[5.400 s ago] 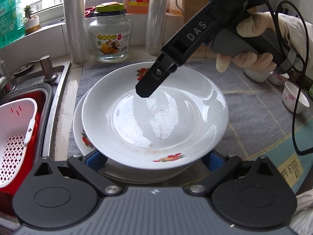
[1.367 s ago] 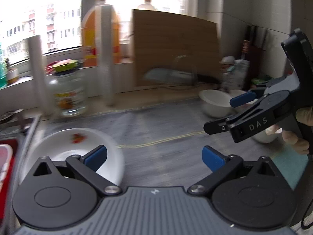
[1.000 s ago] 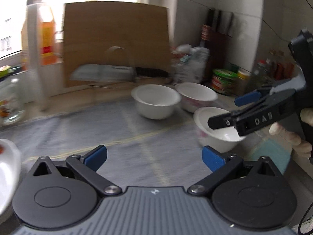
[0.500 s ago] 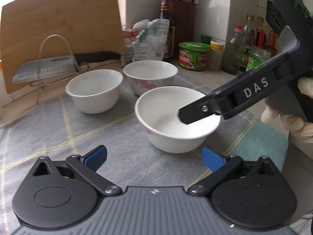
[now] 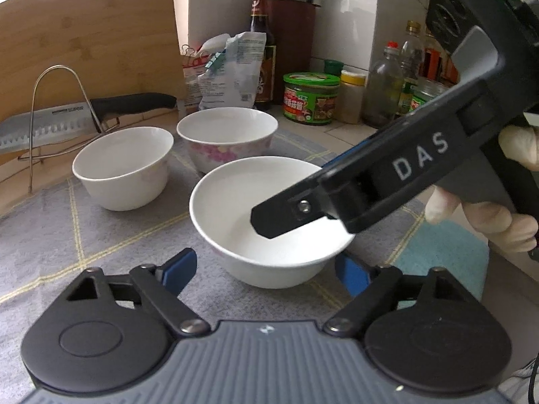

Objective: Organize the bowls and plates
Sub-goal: 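Grasp the plain white bowl rim with the left tool while the right tool grips the opposite rim, then lift and carry the white bowl with both tools toward the plate stack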

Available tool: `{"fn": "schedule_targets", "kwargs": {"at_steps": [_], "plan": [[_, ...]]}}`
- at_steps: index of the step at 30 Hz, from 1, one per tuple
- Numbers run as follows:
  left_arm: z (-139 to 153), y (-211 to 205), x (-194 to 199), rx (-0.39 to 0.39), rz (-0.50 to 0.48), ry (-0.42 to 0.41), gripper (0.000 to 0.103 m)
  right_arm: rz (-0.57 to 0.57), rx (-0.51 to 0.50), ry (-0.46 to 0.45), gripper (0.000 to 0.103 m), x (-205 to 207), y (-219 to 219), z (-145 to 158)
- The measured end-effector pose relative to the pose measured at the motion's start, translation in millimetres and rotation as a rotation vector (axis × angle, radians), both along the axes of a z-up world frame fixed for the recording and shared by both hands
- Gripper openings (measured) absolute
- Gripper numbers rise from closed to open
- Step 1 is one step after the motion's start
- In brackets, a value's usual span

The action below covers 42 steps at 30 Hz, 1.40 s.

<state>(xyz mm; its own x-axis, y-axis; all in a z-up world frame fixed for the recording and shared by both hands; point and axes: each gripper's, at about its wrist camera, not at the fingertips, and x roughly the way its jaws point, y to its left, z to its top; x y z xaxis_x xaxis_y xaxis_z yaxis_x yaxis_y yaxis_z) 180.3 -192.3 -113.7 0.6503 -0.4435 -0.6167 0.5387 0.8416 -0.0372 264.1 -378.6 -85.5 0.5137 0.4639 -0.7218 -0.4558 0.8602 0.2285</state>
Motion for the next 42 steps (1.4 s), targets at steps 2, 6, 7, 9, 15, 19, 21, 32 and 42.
{"fn": "schedule_targets", "kwargs": {"at_steps": [2, 6, 7, 9, 15, 19, 21, 32, 42], "plan": [[0, 0, -1, 0.003, -0.007, -0.006, 0.087, 0.007, 0.006, 0.007, 0.098, 1, 0, 0], [0, -1, -1, 0.000, -0.016, -0.007, 0.084, 0.029, 0.023, 0.018, 0.091, 0, 2, 0], [0, -1, -1, 0.002, -0.019, -0.009, 0.084, 0.031, 0.021, 0.018, 0.091, 0, 2, 0], [1, -1, -1, 0.002, -0.023, -0.011, 0.082, 0.035, 0.021, 0.016, 0.091, 2, 3, 0], [1, 0, -1, -0.002, -0.029, -0.010, 0.081, 0.041, 0.038, 0.025, 0.091, 9, 1, 2], [2, -1, -2, 0.010, -0.030, -0.013, 0.080, 0.030, 0.052, 0.039, 0.090, 9, 0, 2], [2, 0, -3, 0.011, -0.028, -0.011, 0.080, 0.029, 0.054, 0.042, 0.089, 8, 1, 3], [17, 20, -17, 0.017, 0.008, -0.012, 0.080, 0.065, 0.055, 0.029, 0.090, -4, 20, 18], [27, 61, -36, 0.028, 0.103, -0.010, 0.080, 0.166, 0.069, 0.014, 0.090, -14, 70, 29]]}}
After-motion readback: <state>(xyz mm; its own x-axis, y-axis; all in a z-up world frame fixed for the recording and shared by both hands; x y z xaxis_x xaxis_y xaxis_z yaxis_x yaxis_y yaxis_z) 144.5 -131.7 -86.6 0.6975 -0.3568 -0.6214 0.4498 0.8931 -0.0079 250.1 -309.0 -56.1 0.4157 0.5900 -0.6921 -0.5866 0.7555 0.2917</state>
